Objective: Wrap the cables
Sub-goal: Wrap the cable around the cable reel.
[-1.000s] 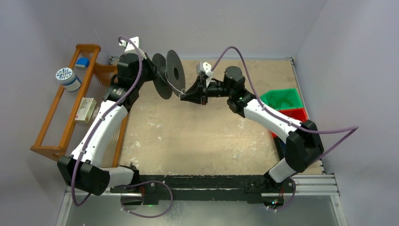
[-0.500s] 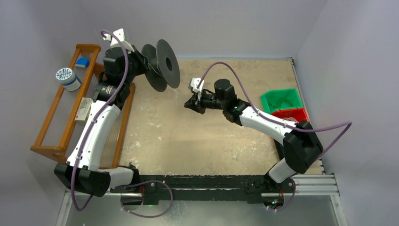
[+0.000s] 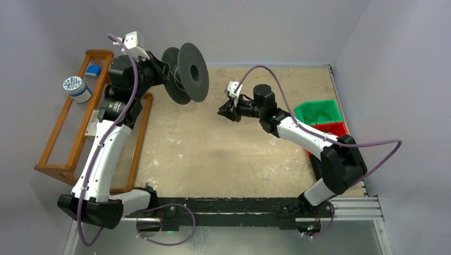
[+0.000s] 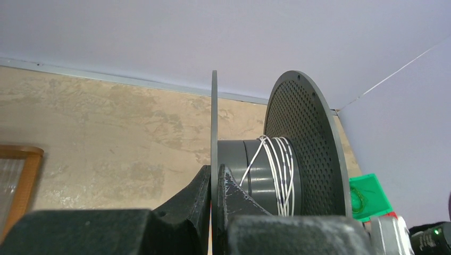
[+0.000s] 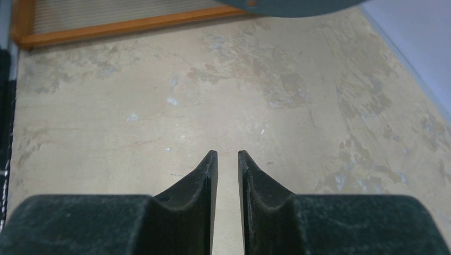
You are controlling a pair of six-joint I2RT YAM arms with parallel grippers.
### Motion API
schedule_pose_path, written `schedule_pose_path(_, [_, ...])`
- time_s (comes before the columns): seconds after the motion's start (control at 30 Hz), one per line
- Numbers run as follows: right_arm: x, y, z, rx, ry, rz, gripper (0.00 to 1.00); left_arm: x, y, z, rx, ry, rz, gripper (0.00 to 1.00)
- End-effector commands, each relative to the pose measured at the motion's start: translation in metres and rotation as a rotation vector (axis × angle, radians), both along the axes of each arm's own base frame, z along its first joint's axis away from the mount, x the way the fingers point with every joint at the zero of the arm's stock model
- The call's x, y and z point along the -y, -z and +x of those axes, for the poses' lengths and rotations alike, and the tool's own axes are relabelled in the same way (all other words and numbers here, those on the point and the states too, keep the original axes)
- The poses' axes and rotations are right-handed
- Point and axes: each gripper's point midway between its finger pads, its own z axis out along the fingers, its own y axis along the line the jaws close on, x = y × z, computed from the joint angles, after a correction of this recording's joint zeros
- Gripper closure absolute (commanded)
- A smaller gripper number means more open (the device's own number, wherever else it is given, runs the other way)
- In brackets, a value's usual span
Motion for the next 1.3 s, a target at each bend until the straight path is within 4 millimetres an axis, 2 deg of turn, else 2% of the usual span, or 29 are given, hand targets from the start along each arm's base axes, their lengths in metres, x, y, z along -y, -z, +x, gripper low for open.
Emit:
schedule_pose_path(0.0, [-0.002,-0.039,-0.036,0.233,-0.179,0.062,0.75,-0.004,-0.055,-0.006,0.156,-0.006,-0.038,1.00])
schedule_pose_path(0.17, [0.000,-0.057,-0.057,0.381,-0.241,0.132,0.72,-0.005,-0.057,-0.002,0.137,-0.025,-0.073,1.00])
schedule_pose_path(0.23, [-0.005,-0.066,-0.065,0.396,-0.259,0.175,0.70,-0.005,-0.051,0.000,0.115,-0.029,-0.097,1.00])
schedule_pose_path(0.3, [-0.011,-0.075,-0.070,0.398,-0.258,0.224,0.63,-0.005,-0.042,0.003,0.087,-0.031,-0.126,1.00])
schedule_pose_path(0.4, [-0.022,-0.082,-0.063,0.344,-0.224,0.253,0.62,-0.015,-0.026,0.007,0.045,-0.079,-0.170,1.00])
schedule_pose_path(0.6, [-0.044,-0.077,-0.039,0.185,-0.191,0.255,0.62,-0.070,0.011,0.015,-0.047,-0.405,-0.197,1.00])
schedule_pose_path(0.73, [-0.059,-0.071,-0.025,-0.004,-0.142,0.316,0.62,-0.094,0.030,0.012,-0.086,-0.544,-0.202,1.00])
schedule_pose_path(0.97, [-0.093,-0.076,-0.018,-0.325,-0.219,0.420,0.55,-0.113,0.038,0.009,-0.102,-0.638,-0.190,1.00])
schedule_pose_path(1.17, [-0.114,-0.057,-0.004,-0.501,-0.203,0.419,0.54,-0.122,0.049,0.010,-0.124,-0.672,-0.177,1.00])
schedule_pose_path(1.27, [-0.121,-0.053,-0.001,-0.531,-0.187,0.417,0.49,-0.123,0.055,0.012,-0.138,-0.673,-0.180,1.00])
